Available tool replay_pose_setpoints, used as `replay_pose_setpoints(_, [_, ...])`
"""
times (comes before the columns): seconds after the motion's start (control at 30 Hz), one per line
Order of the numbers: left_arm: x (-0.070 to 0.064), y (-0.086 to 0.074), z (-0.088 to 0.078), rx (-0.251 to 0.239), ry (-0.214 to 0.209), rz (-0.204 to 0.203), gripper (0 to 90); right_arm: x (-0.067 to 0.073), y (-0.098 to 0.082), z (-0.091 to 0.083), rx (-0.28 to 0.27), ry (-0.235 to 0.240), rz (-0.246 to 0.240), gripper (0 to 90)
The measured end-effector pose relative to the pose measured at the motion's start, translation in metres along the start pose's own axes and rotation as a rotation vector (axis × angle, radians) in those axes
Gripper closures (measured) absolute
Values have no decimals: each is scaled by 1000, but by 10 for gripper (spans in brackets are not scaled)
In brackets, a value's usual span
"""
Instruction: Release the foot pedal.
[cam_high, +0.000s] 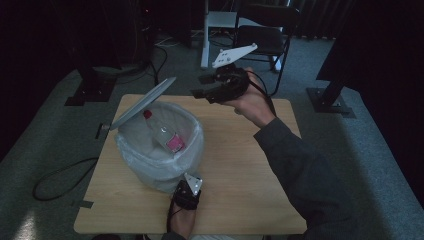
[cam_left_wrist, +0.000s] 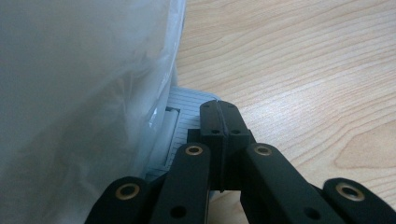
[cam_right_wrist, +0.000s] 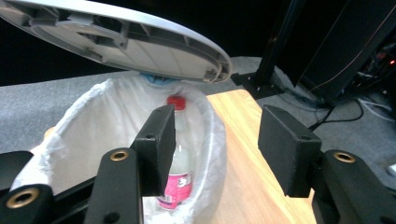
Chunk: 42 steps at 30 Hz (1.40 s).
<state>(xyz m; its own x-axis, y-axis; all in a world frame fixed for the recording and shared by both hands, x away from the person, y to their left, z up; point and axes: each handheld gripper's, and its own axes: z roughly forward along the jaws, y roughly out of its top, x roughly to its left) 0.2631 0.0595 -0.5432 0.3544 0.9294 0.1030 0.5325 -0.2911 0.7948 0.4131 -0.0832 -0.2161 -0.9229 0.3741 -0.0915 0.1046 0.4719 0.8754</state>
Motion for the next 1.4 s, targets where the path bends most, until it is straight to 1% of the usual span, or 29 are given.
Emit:
replay_pose_setpoints(0.03, [0, 0, 0, 0, 0, 1, 900, -2, -1, -1, -9, 4, 6, 454])
replay_pose_setpoints(0.17, [0, 0, 0, 0, -1, 1, 900, -4, -3, 1, -9, 3, 12, 453])
replay_pose_setpoints(0.3, [0, 0, 0, 2, -6, -2, 900, -7, -9, 5, -2, 0, 18, 442])
replay_pose_setpoints(0.4, [1, 0, 0, 0, -9, -5, 900, -10, -14, 11, 15, -7, 22, 426])
replay_pose_setpoints(0.47, [2, 0, 0, -1, -5, 9, 900, -13, -18, 14, 21, -9, 32, 424])
replay_pose_setpoints(0.53, [2, 0, -1, -2, -8, 7, 900, -15, -20, 15, 28, -15, 33, 423])
replay_pose_setpoints(0.67, [2, 0, -1, -6, -5, 13, 900, -22, -28, 21, 45, -29, 54, 415])
replay_pose_setpoints(0.8, [1, -1, -2, -13, -12, -7, 900, -27, -31, 23, 43, -31, 73, 411])
replay_pose_setpoints(0.83, [1, -1, -2, -15, -11, -5, 900, -28, -32, 23, 45, -33, 73, 411])
replay_pose_setpoints(0.87, [2, -1, -3, -21, -7, 12, 900, -28, -33, 24, 47, -34, 75, 412])
replay_pose_setpoints(1.07, [3, -1, -4, -32, -9, 12, 900, -32, -39, 26, 55, -36, 93, 412])
replay_pose_setpoints(1.13, [3, 1, -7, -34, -6, 7, 895, -34, -40, 26, 53, -40, 97, 412])
replay_pose_setpoints(1.17, [3, 2, -10, -33, -27, 1, 857, -35, -40, 26, 53, -41, 98, 412])
replay_pose_setpoints(1.2, [3, 4, -14, -36, -35, -10, 855, -35, -41, 26, 53, -44, 101, 412])
replay_pose_setpoints(1.23, [2, 4, -18, -47, -33, -12, 855, -36, -41, 26, 51, -46, 97, 412])
replay_pose_setpoints(1.3, [2, 6, -24, -59, -31, -7, 849, -38, -43, 26, 51, -49, 99, 413])
replay_pose_setpoints(1.4, [4, 7, -24, -61, -37, -7, 839, -40, -45, 28, 55, -54, 110, 413])
